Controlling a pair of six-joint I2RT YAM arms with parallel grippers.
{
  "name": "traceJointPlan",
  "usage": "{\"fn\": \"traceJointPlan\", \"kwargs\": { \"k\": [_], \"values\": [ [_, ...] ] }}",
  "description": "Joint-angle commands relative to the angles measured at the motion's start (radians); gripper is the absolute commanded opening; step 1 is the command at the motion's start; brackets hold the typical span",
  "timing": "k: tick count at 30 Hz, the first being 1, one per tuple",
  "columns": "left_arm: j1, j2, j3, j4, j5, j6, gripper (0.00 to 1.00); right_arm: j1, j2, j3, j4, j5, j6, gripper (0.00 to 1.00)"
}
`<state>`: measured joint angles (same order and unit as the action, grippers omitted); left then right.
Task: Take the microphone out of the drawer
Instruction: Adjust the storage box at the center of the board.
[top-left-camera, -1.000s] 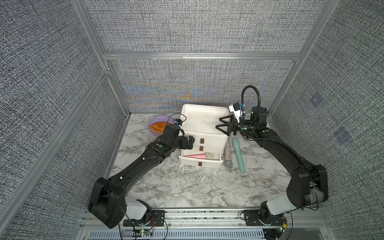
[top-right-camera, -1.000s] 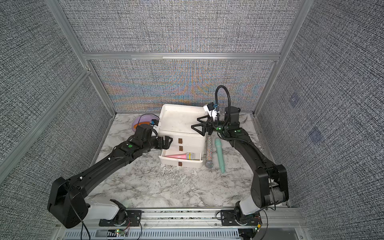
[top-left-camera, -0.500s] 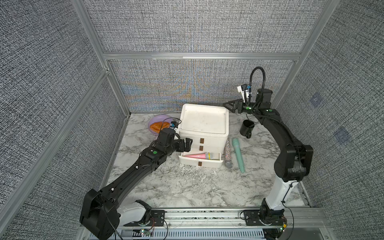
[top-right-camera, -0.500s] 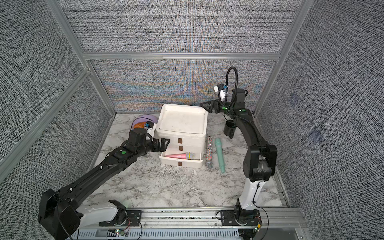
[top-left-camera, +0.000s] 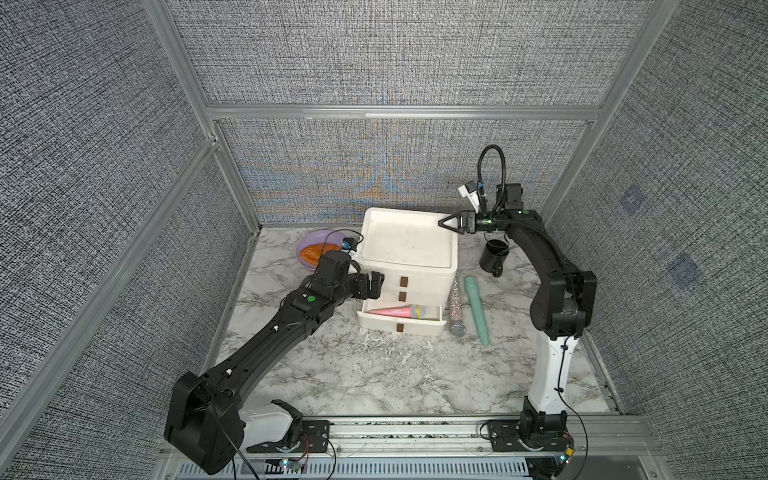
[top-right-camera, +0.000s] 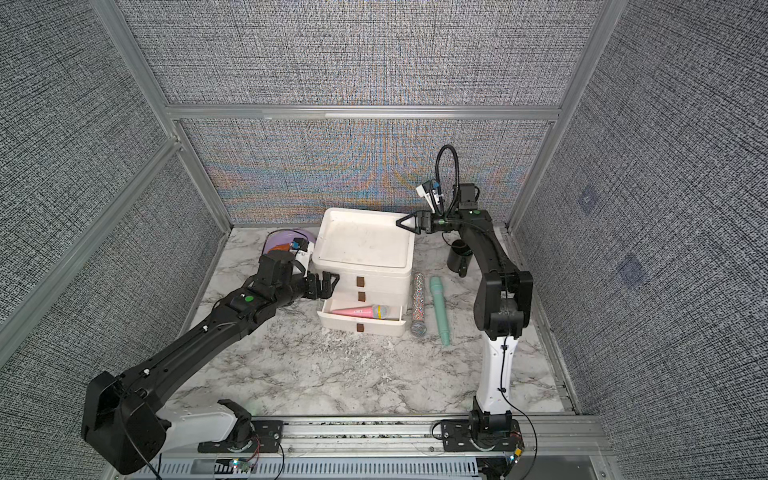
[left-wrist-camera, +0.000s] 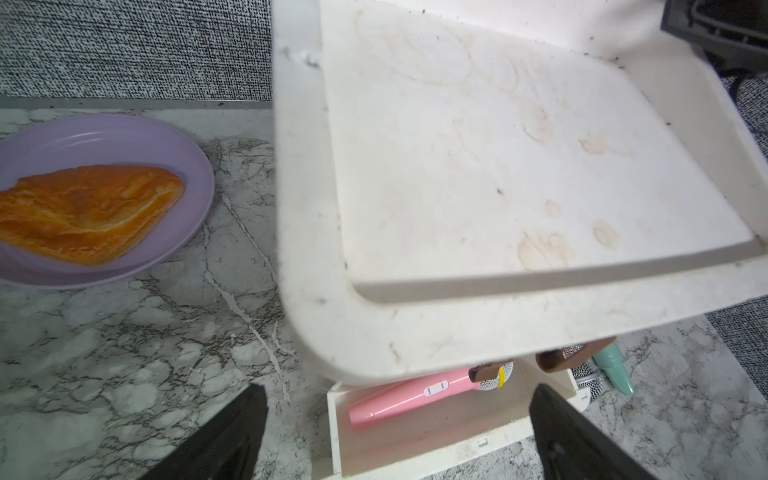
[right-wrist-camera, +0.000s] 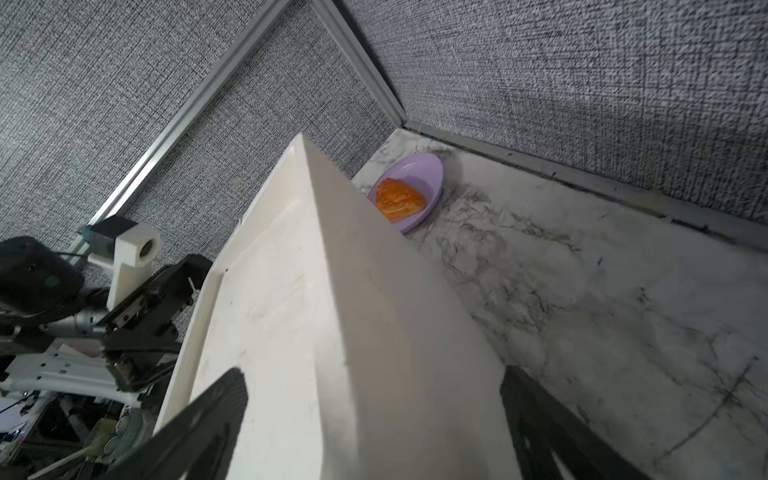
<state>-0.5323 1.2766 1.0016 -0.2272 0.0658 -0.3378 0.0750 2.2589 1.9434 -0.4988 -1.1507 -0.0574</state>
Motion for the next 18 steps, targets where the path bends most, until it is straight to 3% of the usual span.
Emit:
{"fn": "traceJointPlan", "kwargs": {
  "k": [1,10,15,18],
  "values": [
    [0.013,0.004,0.012,0.008,0.033,0.034,1.0,0.013,-0.072,-0.104,0.004,-0.053,-0.09,0.97],
    [0.031,0.05,0.035,0.028,0.089,0.051,1.0,0.045,-0.293,-0.455,0.245,0.022,0.021,0.96],
    [0.034,0.062,0.04,0.03,0.106,0.05,1.0,0.051,-0.375,-0.557,0.313,0.066,0.063,0.96],
    [0.035,0.002,-0.002,0.003,0.042,0.043,1.0,0.044,-0.395,-0.553,0.316,0.11,0.082,0.96]
  ]
}}
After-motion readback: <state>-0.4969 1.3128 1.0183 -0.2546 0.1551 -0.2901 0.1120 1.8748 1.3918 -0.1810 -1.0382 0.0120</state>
